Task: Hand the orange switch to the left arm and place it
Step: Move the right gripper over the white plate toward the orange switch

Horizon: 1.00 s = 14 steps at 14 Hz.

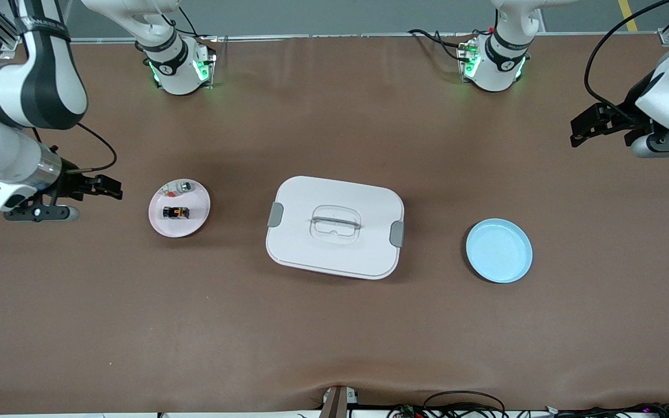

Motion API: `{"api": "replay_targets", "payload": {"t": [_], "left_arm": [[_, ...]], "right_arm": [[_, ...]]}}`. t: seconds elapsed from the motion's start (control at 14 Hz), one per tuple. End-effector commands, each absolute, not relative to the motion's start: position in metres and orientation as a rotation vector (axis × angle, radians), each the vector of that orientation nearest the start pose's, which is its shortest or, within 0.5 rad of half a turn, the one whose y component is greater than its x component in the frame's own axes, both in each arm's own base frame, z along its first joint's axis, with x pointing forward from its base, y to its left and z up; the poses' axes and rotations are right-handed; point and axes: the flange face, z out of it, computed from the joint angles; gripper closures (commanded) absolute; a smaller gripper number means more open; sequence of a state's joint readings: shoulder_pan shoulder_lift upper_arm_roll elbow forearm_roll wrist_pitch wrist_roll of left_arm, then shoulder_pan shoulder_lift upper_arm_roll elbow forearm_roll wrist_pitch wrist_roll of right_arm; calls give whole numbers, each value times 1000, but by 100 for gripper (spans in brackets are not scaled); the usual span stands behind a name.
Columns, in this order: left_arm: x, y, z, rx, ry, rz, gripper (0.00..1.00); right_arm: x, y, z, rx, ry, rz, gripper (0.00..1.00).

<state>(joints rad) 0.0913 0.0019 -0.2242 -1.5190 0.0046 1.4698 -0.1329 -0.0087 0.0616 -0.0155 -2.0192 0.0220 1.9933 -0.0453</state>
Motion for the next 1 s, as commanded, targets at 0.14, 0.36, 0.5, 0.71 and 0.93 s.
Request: {"api": "replay_targets", "payload": {"t": [0.14,0.36,0.5,0.71,0.93], "left_arm": [[541,-71,643,-3127,-4,62,0],[541,-71,643,-3127,-6,62,0],[541,-71,643,-3127,-6,62,0],[541,-71,643,-3125,-6,62,0],[541,-71,643,-3125,-6,62,0]], "right_arm": [[555,5,368,-3120,-33,129,0],[543,21,325,-3126,-25,87,0],[538,29,302,-3129,-32,89,0],[531,39,281,-3131,-28,87,0],[525,48,262,-3133,-41,75,0]]}}
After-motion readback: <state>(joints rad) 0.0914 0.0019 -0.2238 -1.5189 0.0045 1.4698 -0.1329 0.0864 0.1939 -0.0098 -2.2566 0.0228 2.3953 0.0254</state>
